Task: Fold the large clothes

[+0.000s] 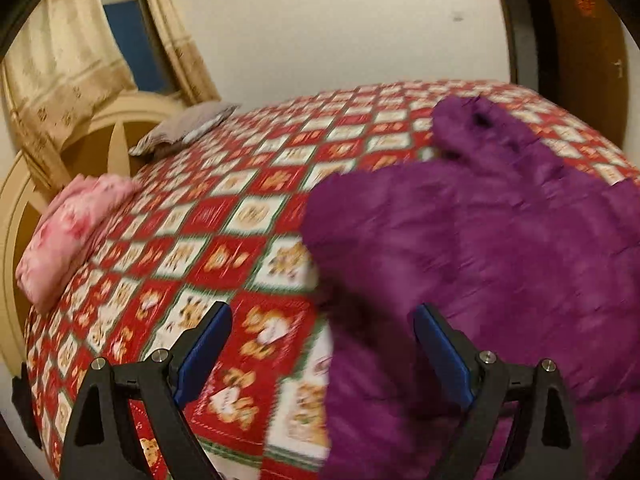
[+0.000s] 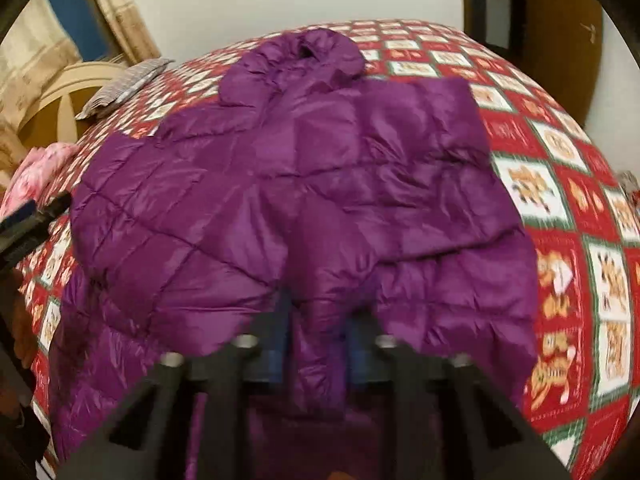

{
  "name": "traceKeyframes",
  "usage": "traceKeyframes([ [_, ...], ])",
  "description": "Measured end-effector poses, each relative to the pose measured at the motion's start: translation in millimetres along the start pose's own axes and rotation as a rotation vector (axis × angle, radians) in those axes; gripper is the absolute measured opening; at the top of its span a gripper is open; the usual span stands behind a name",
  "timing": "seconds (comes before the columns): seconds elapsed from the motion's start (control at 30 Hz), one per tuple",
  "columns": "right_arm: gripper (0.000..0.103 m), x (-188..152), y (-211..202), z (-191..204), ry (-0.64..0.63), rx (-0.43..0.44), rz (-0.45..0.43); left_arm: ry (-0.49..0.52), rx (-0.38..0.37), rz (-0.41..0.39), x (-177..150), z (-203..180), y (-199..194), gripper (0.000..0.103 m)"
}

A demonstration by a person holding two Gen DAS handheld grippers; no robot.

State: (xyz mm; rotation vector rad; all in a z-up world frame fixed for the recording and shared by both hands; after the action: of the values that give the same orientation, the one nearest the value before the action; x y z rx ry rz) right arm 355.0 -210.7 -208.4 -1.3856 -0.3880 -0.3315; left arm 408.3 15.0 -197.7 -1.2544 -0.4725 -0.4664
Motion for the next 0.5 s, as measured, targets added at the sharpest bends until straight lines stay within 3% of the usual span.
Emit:
traceKeyframes([
  [0.13,0.015,22.5,-23.5,-29.3,0.045,-0.125,-0.084,0.009,0.037,0.055,-15.5,15.1,25.5,0.093],
  [0.27,0.016,40.9,-17.2,-59.7,0.089,-0.244,-0.077,0.022,0.039,0.096,-22.3,20.0,40.4,0.093],
  [0.37,0.034,49.8,-0.1,-75.2,0.088,-0.333,-0.059,0.025,0.024,0.086,-9.9,19.3,36.5,0.093],
  [0.4,0.047,51.7,1.4,-77.4,0.091,-0.350,-0.062,0.024,0.017,0.073,-0.5,18.0,32.3,0.093],
  [0.47,0.052,53.6,-6.5,-83.4,0.123,-0.342,-0.088,0.015,-0.011,0.050,18.6,12.6,22.7,0.093],
  [0.5,0.058,54.6,-12.1,-85.4,0.137,-0.352,-0.101,0.005,-0.030,0.033,33.2,7.6,17.5,0.093],
])
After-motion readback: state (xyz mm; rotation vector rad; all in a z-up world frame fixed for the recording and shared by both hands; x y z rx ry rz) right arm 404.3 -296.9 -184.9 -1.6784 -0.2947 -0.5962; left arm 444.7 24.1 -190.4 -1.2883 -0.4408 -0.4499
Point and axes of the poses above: each gripper's, at about its wrist camera, not at the fingertips, and y roughly the way its jaws point, z to its left, x to its top, the point moved 6 cm from there along y, roughly the way its jaws point, and after that the axes turned 11 degrees about z, right-handed, at the moved point
